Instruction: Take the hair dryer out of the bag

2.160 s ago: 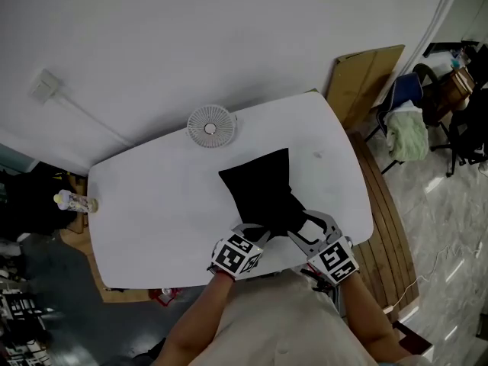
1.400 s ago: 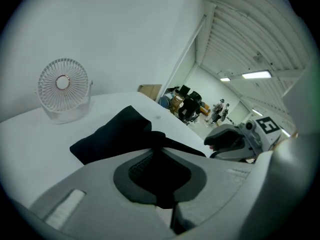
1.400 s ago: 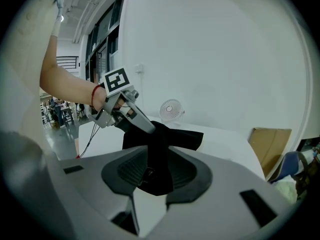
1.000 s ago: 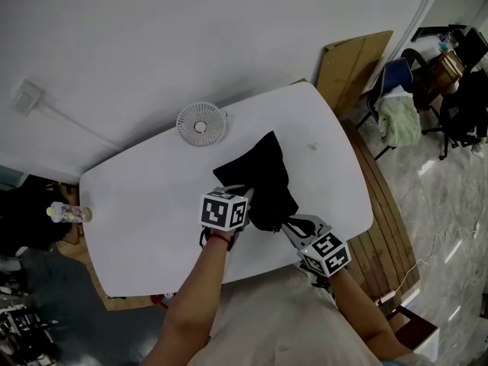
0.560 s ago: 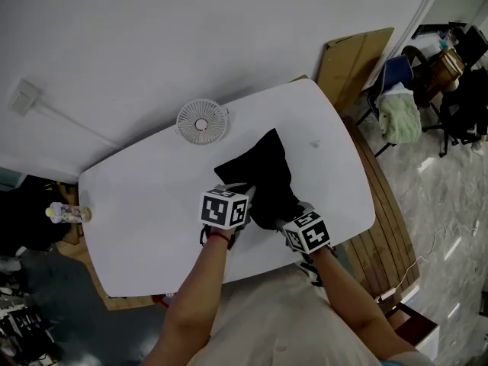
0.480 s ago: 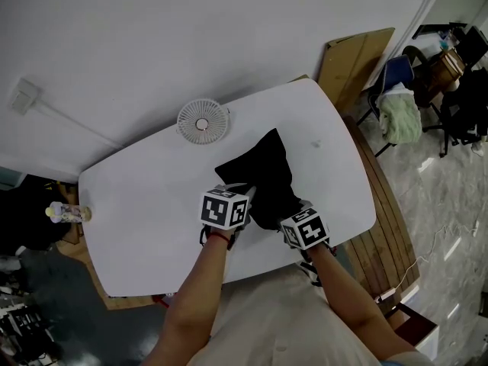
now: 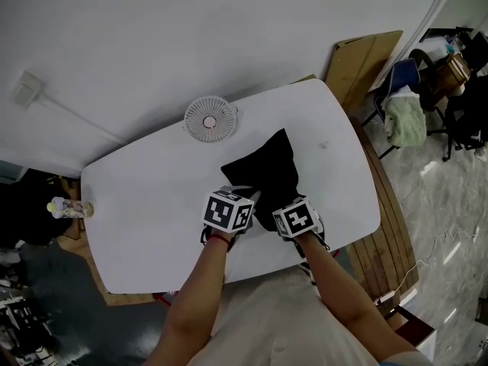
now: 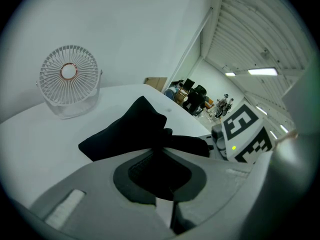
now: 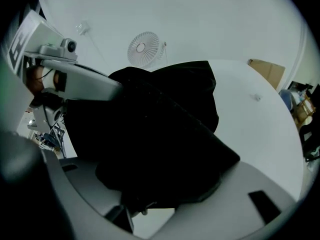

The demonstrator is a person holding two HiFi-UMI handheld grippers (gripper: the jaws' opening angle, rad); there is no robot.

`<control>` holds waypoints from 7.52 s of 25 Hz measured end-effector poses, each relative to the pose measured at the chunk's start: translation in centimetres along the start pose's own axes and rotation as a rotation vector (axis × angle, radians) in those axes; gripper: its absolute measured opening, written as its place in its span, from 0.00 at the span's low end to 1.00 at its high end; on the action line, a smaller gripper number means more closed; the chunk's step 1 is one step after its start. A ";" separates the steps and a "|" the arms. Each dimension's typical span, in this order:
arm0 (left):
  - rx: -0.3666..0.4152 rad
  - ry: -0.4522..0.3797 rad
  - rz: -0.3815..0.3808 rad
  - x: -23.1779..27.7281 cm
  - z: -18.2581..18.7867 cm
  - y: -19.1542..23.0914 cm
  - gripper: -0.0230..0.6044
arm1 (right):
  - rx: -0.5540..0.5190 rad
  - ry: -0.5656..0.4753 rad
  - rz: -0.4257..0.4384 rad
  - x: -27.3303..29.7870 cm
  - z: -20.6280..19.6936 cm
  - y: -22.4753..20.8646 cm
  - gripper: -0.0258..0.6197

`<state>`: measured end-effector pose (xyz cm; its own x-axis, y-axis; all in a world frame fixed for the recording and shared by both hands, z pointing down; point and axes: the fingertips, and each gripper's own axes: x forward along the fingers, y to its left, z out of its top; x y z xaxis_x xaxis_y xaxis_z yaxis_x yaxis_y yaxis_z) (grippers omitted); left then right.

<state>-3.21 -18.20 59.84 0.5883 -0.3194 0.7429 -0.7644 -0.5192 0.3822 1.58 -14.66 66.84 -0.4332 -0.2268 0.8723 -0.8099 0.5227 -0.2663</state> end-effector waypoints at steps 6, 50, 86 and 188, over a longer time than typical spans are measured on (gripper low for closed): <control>0.018 -0.036 0.005 -0.9 -0.2 0.1 0.07 | 0.018 0.013 0.034 0.2 0.0 -0.2 0.36; -0.171 -0.001 0.284 -7.9 -8.3 11.5 0.07 | -0.430 0.115 0.297 -4.0 -6.2 -1.0 0.34; -0.719 -0.169 0.596 -17.6 -23.4 11.4 0.07 | 0.082 -0.221 0.141 -5.5 2.0 -4.2 0.32; -0.159 -0.626 0.194 -17.6 -2.9 -2.1 0.08 | -0.179 -0.529 0.279 -13.9 6.7 10.5 0.06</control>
<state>-12.70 -9.20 47.52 0.4415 -0.8194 0.3655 -0.8730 -0.2983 0.3857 -3.57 -11.52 49.12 -0.7931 -0.4142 0.4465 -0.5791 0.7399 -0.3423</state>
